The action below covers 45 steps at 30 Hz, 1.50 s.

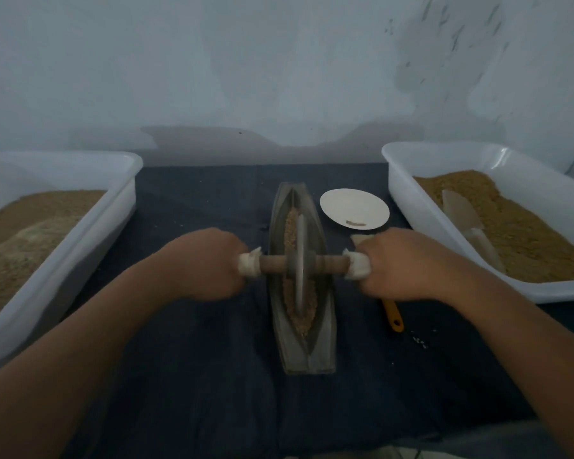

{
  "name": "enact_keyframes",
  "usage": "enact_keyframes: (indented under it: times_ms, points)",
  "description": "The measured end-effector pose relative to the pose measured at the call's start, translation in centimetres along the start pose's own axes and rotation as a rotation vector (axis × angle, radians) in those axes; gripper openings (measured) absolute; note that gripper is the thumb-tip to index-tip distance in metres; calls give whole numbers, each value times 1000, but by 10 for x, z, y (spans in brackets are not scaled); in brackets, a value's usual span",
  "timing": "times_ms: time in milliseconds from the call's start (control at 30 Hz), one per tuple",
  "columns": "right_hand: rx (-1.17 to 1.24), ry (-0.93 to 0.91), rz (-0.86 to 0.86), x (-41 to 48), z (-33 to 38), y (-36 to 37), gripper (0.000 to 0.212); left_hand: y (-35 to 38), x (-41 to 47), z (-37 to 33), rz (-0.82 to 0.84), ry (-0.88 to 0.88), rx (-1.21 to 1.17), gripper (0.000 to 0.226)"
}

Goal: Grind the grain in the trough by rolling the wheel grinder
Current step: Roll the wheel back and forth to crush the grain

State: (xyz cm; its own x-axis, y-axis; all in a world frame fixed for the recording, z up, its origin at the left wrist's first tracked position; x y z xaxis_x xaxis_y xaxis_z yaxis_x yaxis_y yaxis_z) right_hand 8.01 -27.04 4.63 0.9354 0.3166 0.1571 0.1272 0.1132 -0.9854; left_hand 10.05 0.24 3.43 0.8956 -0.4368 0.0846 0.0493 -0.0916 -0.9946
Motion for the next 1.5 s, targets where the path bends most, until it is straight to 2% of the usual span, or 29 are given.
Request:
enact_keyframes:
  times_ms: [100,267,367,433,500,567,600,667,733,833,900,967,1100,1167,1233,1367,1433,1500]
  points:
    - [24,28,37,14,-6,5,28,-4,11,4,-83,-43,51,28]
    - [-240,161,-233,83,-21,-2,38,-41,75,12,-312,-173,228,33]
    - [-252,169,-284,85,-19,-3,35,-35,71,11,-281,-183,183,31]
    - [-167,115,-178,69,-15,-3,31,-21,49,12,-196,-162,115,26]
    - [-36,70,47,40,-12,5,21,-4,19,10,-101,-114,65,23]
    - [21,40,159,15,-8,8,21,5,-4,8,-91,-101,34,26]
    - [5,32,111,13,-8,7,24,7,-8,10,-120,-115,36,29]
    - [-108,32,-107,26,-7,-1,33,6,1,13,-181,-162,57,31]
    - [-229,47,-304,51,-5,-8,32,-3,27,18,-237,-235,73,30]
    - [-260,110,-405,85,-7,-17,35,-22,62,26,-318,-322,112,35]
    - [-269,138,-368,92,-8,-20,32,-23,69,26,-298,-329,85,35]
    - [-214,120,-262,84,-8,-15,26,-17,58,22,-220,-286,65,29]
    - [27,100,227,20,-4,1,16,0,6,10,-22,-120,-35,22]
    - [41,86,295,-1,-2,3,20,5,-8,9,8,-89,-59,24]
    - [-53,61,157,11,-2,1,21,7,0,12,-13,-87,-12,27]
    - [-216,137,-238,71,-9,-11,32,-19,57,23,-238,-227,111,33]
    - [-280,163,-302,91,-12,-13,34,-31,76,26,-301,-284,143,34]
    - [-285,146,-290,95,-11,-14,33,-32,78,23,-302,-293,145,35]
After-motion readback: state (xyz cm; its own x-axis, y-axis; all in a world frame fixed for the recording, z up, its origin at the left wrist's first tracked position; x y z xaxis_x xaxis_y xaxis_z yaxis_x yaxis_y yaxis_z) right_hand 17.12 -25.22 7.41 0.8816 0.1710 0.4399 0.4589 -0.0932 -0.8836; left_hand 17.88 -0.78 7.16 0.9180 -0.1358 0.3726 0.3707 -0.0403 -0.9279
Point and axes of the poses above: each hand's wrist, its own x-axis towards the middle knuckle, its own y-axis out of the palm, z = x × y, the point moved 8 cm from there along x, towards the middle knuckle, and after that the axes turned 12 degrees about -z, right-handed, at the moved point
